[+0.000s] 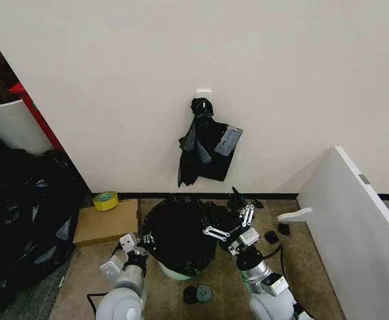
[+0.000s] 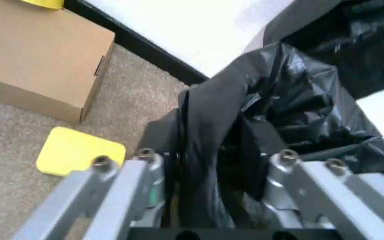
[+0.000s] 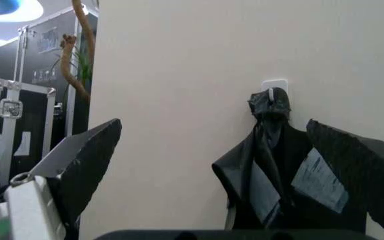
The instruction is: Place the garbage bag over the trash bin.
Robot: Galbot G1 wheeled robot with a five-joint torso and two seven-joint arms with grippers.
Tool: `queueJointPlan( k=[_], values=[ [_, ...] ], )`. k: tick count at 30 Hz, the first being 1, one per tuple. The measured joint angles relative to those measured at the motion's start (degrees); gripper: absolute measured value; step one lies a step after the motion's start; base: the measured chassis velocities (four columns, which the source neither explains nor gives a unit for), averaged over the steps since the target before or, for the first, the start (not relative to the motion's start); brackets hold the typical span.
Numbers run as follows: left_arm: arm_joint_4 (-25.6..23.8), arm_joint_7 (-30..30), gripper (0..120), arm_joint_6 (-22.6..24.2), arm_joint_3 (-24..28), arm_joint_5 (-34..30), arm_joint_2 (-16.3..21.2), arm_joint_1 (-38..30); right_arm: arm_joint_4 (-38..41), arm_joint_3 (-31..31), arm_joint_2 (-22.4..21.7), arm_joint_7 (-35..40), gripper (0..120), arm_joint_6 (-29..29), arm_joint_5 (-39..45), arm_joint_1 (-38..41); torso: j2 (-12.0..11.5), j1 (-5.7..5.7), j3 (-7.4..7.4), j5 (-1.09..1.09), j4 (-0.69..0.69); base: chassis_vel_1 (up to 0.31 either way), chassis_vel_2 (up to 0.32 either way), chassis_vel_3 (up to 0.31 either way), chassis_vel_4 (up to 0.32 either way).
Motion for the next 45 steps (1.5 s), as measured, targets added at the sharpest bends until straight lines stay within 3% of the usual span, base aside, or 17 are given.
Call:
queueJointPlan(
  k=[1,4,7,9,15,18,22,27,30,35,40,45],
  values=[
    [0.00,0.00,33,0.00,0.00,0.00,0.00,0.00,0.00,0.00,0.00,0.00,100,0.00,0.00,0.00,0.00,0.00,0.00,0.00,0.00,0.000,0.000,0.000,0.000],
    [-1.54,-0.45,49,0.38,0.25,1.25,0.69,1.72,0.18,0.20,-0.06,0.09,100,-0.03,-0.24,-0.32,0.00,0.00,0.00,0.01,0.00,0.000,0.000,0.000,0.000],
    [-4.79,-4.06,63,3.59,-0.43,1.77,1.55,3.86,0.46,0.22,0.07,0.11,100,-0.06,-0.70,-0.61,0.00,0.00,0.00,0.02,0.00,0.000,0.000,0.000,0.000],
    [-5.46,-4.90,65,4.20,-0.63,1.92,1.66,4.25,0.52,0.22,0.09,0.11,100,-0.06,-0.79,-0.65,0.00,0.00,0.00,0.01,0.00,0.000,0.000,0.000,0.000],
    [-13.04,-7.88,91,5.41,-3.44,4.28,3.17,6.79,1.06,0.90,0.83,0.66,100,-0.43,-1.23,-1.28,0.00,0.00,0.00,0.01,0.00,0.000,0.000,0.000,0.000],
    [-15.48,-7.91,98,5.27,-3.59,5.16,3.17,7.30,1.27,1.32,1.16,1.42,100,-0.98,-1.44,-1.54,0.00,0.00,0.00,0.01,0.00,0.000,0.000,0.000,0.000],
    [-17.98,-6.88,100,2.84,-3.62,9.08,2.35,8.07,2.08,2.21,1.80,3.32,100,-2.68,-2.18,-2.24,0.00,0.00,0.00,0.01,0.00,0.000,0.000,0.000,0.000],
    [-15.84,2.59,100,-9.93,-4.98,24.49,-1.02,8.15,5.70,3.84,4.08,11.93,100,-9.82,-6.02,-4.52,0.00,0.00,0.00,0.01,0.00,0.000,0.000,0.000,0.000],
    [-13.15,8.50,100,-16.02,-8.12,34.37,-4.43,6.83,7.73,7.20,6.62,11.63,100,-13.44,-7.40,-6.53,0.00,0.00,0.00,-0.02,-0.02,0.000,0.000,0.000,0.000],
    [-14.81,12.89,100,-18.13,-11.84,37.49,-8.05,7.30,9.39,15.10,10.02,8.44,100,-18.40,-11.12,-7.99,0.00,0.00,0.00,-0.01,0.00,0.000,0.000,0.000,0.000],
    [-14.20,19.31,100,-22.94,-16.50,41.91,-12.34,8.00,10.97,22.67,11.90,5.08,100,-21.66,-8.77,-8.32,0.00,0.00,0.00,0.00,0.02,0.000,0.000,0.000,0.000],
    [-16.42,20.27,100,-20.40,-17.05,40.07,-13.62,7.67,11.47,30.20,12.30,-1.32,100,-20.35,-4.32,-9.68,0.00,0.00,0.00,0.02,-0.02,0.000,0.000,0.000,0.000]
  ],
)
